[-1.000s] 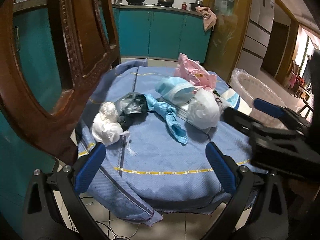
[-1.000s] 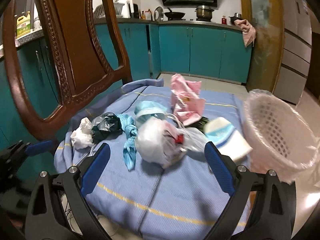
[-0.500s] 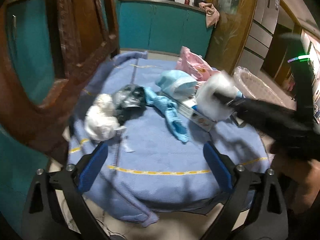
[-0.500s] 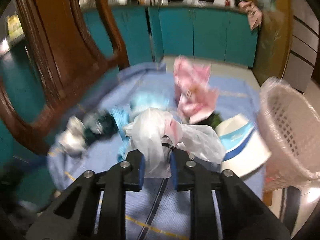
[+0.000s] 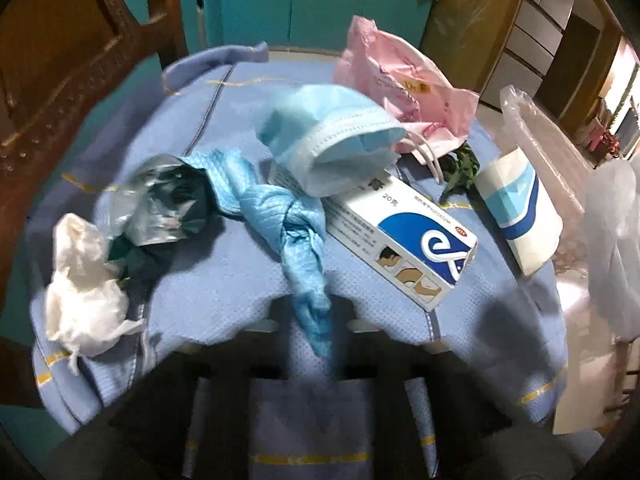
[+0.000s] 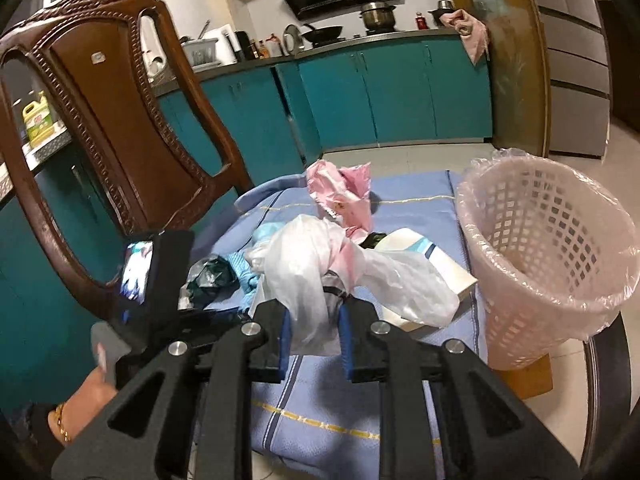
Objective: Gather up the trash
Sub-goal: 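Grasp the blue cloth with the left gripper while the right gripper holds the white bag, then carry the white plastic bag with the right gripper into the basket and release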
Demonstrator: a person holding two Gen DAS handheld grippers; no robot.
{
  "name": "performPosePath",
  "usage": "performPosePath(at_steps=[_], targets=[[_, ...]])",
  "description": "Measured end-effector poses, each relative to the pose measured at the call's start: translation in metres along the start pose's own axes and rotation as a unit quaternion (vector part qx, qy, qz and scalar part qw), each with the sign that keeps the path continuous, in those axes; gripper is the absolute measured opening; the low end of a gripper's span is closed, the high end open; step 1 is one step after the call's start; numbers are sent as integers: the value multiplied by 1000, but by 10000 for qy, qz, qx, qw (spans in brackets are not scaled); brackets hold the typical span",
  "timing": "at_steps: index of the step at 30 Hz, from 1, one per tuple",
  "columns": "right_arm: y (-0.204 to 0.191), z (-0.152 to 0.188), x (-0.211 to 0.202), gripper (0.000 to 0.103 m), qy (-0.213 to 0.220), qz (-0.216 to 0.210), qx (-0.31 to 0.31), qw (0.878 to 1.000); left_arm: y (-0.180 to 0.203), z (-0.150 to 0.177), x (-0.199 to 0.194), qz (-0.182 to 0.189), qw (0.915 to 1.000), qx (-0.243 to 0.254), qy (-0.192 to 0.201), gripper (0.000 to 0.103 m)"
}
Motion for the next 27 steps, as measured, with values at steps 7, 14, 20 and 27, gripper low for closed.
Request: performPosePath(at_steps=[7,14,20,27], targets=[[-5,6,-9,20,21,-71,-72,9999,26,11,-74,-96,9916,789,1021,4],[-14,18,-26,20,214,72,-234,9995,29,35,-145,10,9733,1018,2058,4],[-17,27,-40,20,392,265,-291,9985,22,38,-142,150,9780,910,1871,4],[-17,28,-39,20,347,290,-284,9986,23,43,-141,247,9798,924,1758,4]])
Point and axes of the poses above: each gripper's, at about its wrist camera, not at the fingertips, and x roughly the way its jaws point, y to its right, z to its underside, the point moved 4 cm from there along x, roughly the way its jaws point, and after that the axes turned 8 degrees about z, right-handed, at the moved point
